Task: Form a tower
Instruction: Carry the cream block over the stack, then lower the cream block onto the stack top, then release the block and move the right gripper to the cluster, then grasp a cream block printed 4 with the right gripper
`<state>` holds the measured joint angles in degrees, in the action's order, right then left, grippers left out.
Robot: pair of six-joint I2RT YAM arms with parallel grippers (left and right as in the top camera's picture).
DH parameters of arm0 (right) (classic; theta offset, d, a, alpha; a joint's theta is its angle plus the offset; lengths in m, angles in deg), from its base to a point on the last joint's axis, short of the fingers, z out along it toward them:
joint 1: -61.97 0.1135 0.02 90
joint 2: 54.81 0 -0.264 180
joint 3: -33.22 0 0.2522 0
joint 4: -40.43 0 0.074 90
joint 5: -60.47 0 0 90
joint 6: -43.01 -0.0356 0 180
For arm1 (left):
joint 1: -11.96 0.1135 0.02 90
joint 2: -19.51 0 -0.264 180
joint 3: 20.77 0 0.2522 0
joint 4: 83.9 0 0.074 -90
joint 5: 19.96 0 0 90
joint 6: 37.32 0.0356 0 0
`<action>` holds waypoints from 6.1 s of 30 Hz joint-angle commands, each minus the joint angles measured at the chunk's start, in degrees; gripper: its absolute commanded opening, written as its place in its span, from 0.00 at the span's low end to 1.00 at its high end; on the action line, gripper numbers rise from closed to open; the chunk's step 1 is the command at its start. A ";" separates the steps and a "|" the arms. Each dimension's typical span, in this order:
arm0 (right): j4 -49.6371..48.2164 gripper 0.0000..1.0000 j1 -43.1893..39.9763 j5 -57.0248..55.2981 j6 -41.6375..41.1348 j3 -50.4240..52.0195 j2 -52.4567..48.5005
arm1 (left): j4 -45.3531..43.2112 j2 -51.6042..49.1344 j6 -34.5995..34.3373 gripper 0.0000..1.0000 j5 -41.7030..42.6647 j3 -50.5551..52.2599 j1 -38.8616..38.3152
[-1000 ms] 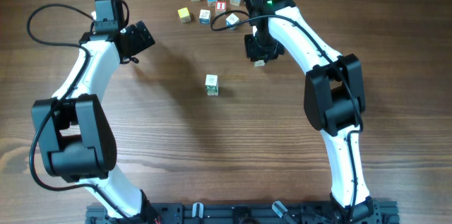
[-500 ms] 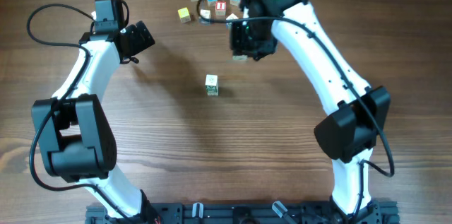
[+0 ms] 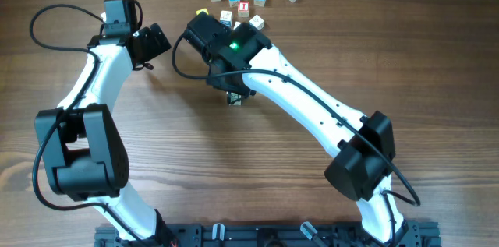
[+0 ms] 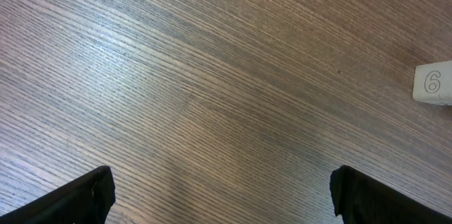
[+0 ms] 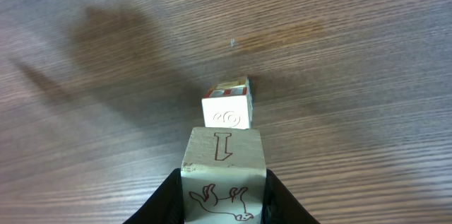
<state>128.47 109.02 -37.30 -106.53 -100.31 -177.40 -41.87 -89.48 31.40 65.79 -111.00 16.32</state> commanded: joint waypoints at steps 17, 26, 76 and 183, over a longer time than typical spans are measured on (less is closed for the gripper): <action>-6.47 0.24 -0.02 -1.86 1.92 7.02 -0.85 | 0.00 -0.52 0.28 1.00 -0.33 -0.59 0.09; -6.58 0.29 -0.02 -1.73 2.58 7.02 -0.85 | 0.00 -0.52 0.28 1.00 -0.33 -0.59 0.09; -10.38 0.70 0.00 -0.98 5.57 9.66 -3.23 | 0.00 -0.52 0.28 1.00 -0.33 -0.59 0.09; -50.10 0.70 -23.15 7.13 62.55 5.14 -20.57 | 0.00 -0.52 0.28 1.00 -0.33 -0.59 0.09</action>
<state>79.53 86.55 -28.49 -44.46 -94.80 -195.82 -41.87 -89.48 31.40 65.79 -111.00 16.32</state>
